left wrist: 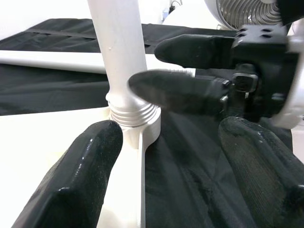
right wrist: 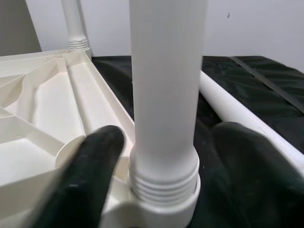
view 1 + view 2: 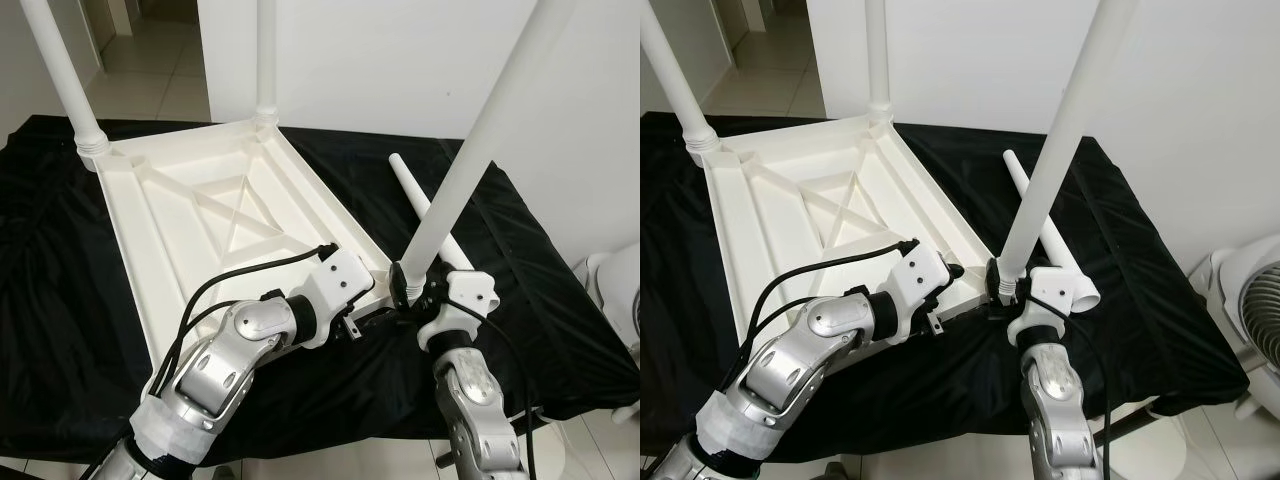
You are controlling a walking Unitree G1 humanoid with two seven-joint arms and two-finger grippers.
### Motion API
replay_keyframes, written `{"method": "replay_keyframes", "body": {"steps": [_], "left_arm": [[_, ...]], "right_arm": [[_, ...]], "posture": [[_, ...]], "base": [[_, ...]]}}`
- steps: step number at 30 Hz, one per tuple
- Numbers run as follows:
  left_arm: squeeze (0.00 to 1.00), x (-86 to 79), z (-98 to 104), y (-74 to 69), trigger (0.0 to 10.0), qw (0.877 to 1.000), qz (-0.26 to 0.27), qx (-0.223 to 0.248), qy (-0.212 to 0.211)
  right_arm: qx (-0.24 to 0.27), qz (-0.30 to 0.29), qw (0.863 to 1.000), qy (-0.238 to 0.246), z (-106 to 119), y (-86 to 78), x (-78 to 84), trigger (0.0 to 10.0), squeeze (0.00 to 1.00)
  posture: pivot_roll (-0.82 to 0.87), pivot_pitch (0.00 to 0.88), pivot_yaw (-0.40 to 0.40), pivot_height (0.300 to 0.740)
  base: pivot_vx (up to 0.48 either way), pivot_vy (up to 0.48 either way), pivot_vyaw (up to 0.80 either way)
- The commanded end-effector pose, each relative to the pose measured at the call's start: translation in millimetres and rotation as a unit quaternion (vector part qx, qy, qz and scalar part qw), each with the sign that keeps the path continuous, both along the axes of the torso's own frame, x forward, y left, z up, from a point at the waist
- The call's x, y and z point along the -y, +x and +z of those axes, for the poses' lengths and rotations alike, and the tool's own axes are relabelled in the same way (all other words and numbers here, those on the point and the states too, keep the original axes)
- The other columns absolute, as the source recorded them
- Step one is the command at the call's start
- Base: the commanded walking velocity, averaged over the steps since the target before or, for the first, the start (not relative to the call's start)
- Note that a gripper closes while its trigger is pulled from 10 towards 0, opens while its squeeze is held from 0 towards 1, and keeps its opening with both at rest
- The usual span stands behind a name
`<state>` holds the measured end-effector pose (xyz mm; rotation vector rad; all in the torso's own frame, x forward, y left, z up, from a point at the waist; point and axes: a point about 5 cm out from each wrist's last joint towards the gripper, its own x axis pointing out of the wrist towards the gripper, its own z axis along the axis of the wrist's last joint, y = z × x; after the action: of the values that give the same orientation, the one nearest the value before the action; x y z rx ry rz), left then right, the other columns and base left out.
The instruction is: Building children table
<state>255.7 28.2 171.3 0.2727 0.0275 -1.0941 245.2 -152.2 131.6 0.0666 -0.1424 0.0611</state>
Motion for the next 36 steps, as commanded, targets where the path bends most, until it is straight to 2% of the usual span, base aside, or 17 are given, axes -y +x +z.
{"method": "replay_keyframes", "body": {"steps": [1,5,12,13,17,23,25,26,30,33,36], "left_arm": [[0.00,-0.7,-2,-0.4,10.0,1.000,0.011,-0.002,0.004],[0.00,-0.5,-2,-0.2,10.0,1.000,0.010,-0.002,0.005],[0.00,-4.1,6,9.1,10.0,0.999,0.030,0.010,-0.004],[0.00,-4.7,7,10.8,10.0,0.999,0.039,0.015,-0.005],[0.00,-5.5,8,13.1,10.0,0.998,0.051,0.021,-0.007],[0.00,-5.5,10,15.1,10.0,0.998,0.062,0.026,-0.013],[0.00,-5.2,10,17.2,10.0,0.997,0.073,0.023,-0.015],[0.00,-5.2,10,17.2,10.0,0.997,0.073,0.023,-0.015],[0.00,-5.8,10,19.6,10.0,0.996,0.087,0.021,-0.014],[0.00,-6.6,9,21.4,10.0,0.995,0.096,0.022,-0.011],[0.00,-8.7,6,25.6,10.0,0.993,0.116,0.021,-0.001]], "right_arm": [[0.001,0.003,1.000,0.002,3,-3.9,4.0,0.0,0.00],[-0.001,0.004,1.000,0.002,3,-7.2,4.8,0.0,0.00],[-0.025,0.087,0.996,0.027,2,-6.1,-1.2,0.0,0.00],[-0.033,0.104,0.994,0.026,2,-3.5,-0.8,10.0,0.00],[-0.043,0.127,0.991,0.022,2,0.1,1.3,10.0,0.00],[-0.048,0.149,0.988,0.004,7,11.8,17.3,10.0,0.00],[-0.051,0.145,0.988,-0.016,11,25.0,34.9,10.0,0.00],[-0.051,0.145,0.988,-0.016,11,25.0,34.9,10.0,0.00],[-0.042,0.120,0.992,-0.026,18,39.6,53.6,10.0,0.00],[-0.033,0.116,0.992,-0.021,22,44.4,55.2,10.0,0.00],[-0.016,0.150,0.988,-0.013,27,41.4,40.2,10.0,0.00]], "posture": [[0.07,0.015,-0.044,0.740],[0.07,0.015,-0.044,0.740],[0.07,0.008,-0.038,0.740],[0.08,0.006,-0.040,0.740],[0.08,0.005,-0.040,0.740],[0.08,0.006,-0.046,0.740],[0.08,0.005,-0.055,0.740],[0.08,0.005,-0.055,0.740],[0.09,0.003,-0.058,0.740],[0.09,0.002,-0.060,0.740],[0.09,0.002,-0.061,0.740]], "base": [[0.000,0.000,0.00],[0.000,0.000,0.00],[0.000,0.000,0.00],[0.000,0.000,0.00],[0.000,0.000,0.00],[0.000,0.000,0.00],[0.000,0.000,0.00],[0.000,0.000,0.00],[0.000,0.000,0.00],[0.000,0.000,0.00],[0.000,0.000,0.00]]}}
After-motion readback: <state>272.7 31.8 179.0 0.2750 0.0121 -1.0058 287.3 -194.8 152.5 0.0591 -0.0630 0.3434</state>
